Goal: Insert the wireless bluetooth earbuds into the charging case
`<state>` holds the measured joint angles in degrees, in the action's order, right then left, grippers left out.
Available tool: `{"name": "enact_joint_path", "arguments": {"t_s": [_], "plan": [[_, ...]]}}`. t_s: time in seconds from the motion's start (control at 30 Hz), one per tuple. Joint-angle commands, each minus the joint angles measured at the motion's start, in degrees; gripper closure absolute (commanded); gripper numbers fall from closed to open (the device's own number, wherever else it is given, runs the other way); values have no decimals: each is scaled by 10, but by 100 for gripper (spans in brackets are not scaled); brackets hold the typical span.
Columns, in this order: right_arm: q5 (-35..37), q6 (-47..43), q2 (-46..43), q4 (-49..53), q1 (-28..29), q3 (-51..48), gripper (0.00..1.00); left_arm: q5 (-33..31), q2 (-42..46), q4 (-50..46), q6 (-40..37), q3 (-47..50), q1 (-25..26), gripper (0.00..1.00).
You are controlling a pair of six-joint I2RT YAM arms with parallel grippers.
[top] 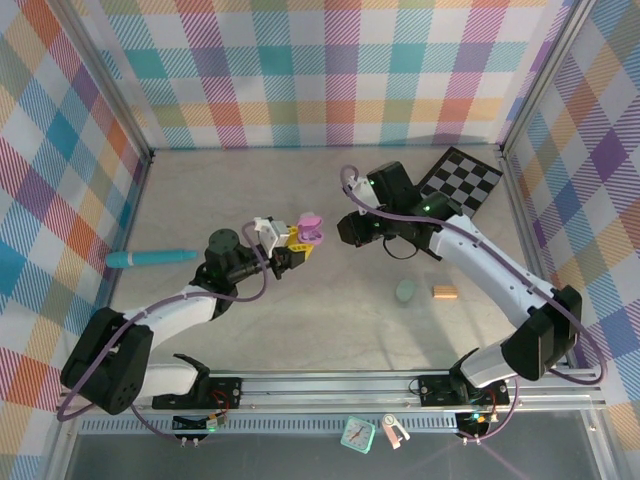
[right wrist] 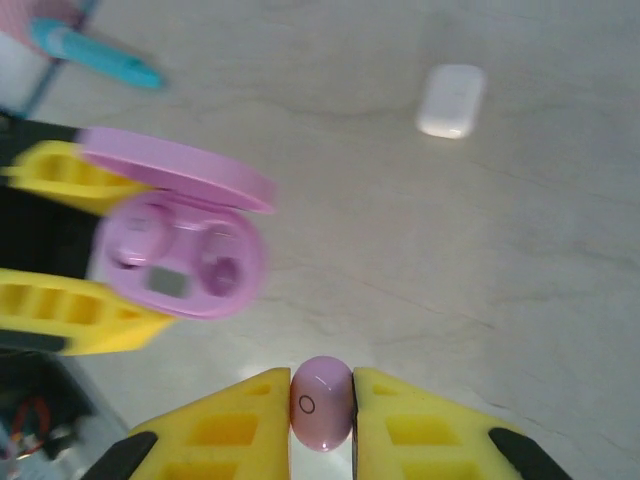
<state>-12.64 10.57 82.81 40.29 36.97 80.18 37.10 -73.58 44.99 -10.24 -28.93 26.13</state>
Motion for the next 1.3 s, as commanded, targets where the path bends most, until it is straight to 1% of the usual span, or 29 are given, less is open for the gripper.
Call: {"name": "enact_joint_path", "arguments": {"t_s": [0.0,0.13,0.27,0.53,0.97,1.0,1.17,1.27], "plan": [[-114,22,-21,-52,-2,-14,79,68,-13,-2,-20,-32,12,76],[-148,28,-20,-70,-5,-17,79,89,-17,-10,-18,-43,18,76],[-140,27,-14,-67,-7,-17,79,92,-6,2,-6,-36,19,76],[-142,27,-3,-62,-11,-25,79,77,6,34,12,-24,20,76],[-144,27,14,-62,-12,-28,78,93,15,54,23,-19,20,76],[-143,27,13,-61,-12,-28,78,93,14,57,25,-18,20,76],[-133,30,4,-62,-12,-28,63,94,13,62,29,-20,19,76],[-129,30,-10,-58,-13,-24,57,89,10,68,29,-18,20,76]]}}
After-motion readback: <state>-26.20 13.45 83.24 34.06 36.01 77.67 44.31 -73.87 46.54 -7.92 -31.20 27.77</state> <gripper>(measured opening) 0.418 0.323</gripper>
